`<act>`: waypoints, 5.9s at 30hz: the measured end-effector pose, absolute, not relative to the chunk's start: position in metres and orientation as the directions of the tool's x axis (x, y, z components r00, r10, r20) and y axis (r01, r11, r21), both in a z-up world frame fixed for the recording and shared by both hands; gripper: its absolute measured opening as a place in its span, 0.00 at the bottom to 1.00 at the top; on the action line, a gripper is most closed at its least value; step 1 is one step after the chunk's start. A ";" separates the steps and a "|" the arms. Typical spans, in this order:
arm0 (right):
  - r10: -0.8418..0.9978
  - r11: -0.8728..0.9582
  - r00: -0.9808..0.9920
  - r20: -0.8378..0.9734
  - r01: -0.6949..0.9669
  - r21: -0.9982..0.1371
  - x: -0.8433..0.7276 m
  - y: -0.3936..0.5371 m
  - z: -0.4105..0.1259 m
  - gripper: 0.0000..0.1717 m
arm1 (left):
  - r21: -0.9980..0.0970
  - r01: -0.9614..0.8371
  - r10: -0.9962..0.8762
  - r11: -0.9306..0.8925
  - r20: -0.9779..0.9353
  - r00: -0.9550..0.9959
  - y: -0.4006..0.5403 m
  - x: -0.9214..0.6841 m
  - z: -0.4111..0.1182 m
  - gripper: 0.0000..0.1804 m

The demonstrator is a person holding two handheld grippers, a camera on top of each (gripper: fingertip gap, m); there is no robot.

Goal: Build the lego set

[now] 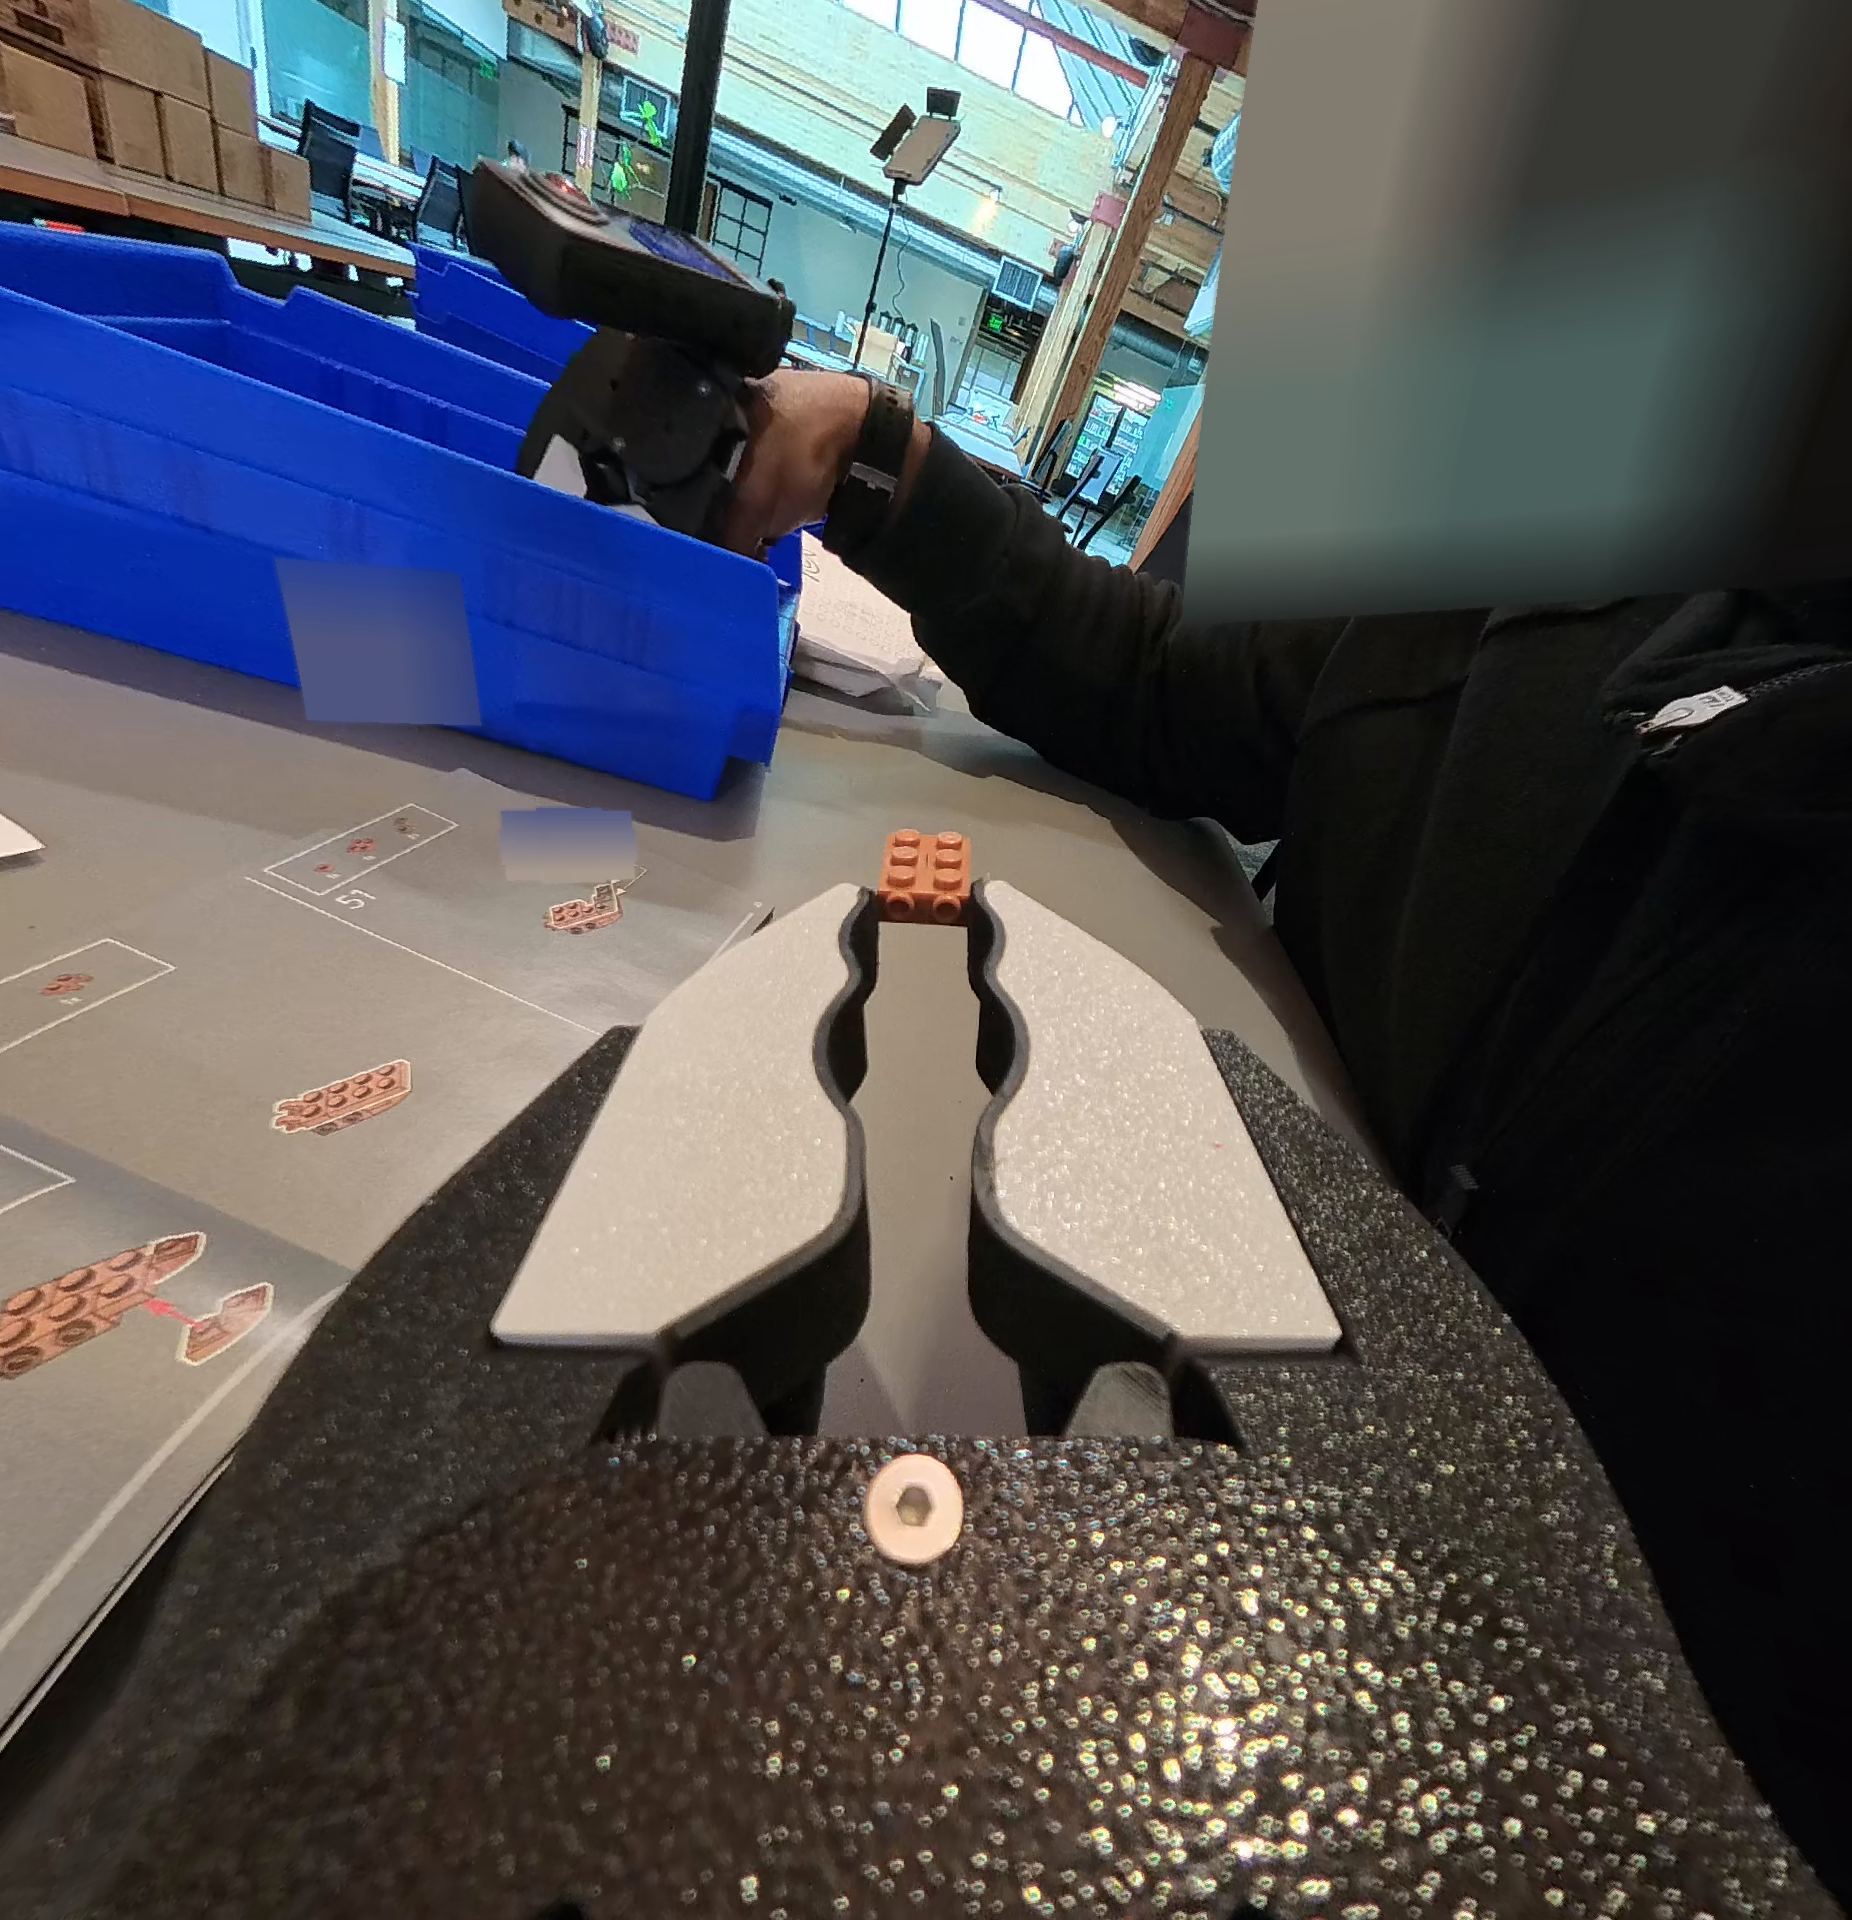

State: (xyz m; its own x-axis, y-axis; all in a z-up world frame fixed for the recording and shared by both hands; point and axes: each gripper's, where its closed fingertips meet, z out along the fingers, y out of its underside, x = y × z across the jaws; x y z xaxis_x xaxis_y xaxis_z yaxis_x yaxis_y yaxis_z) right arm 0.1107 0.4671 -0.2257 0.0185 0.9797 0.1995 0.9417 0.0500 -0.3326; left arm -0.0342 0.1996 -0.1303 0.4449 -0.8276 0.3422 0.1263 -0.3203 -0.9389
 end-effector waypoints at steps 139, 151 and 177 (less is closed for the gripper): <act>0.821 0.463 -0.566 0.073 0.585 -0.666 0.001 0.183 -0.217 0.14 | -0.808 -0.078 -0.721 -0.584 0.473 0.506 0.191 -0.035 -0.179 0.09; 0.756 0.649 -0.245 0.606 0.168 -0.742 -0.020 0.203 -0.150 0.12 | -0.683 0.233 -0.644 -0.692 0.731 0.227 0.187 -0.033 -0.141 0.09; 0.945 0.178 -0.307 0.115 0.185 -0.966 -0.023 0.190 -0.136 0.05 | -0.836 0.196 -0.781 -0.513 0.549 0.296 0.189 -0.034 -0.131 0.11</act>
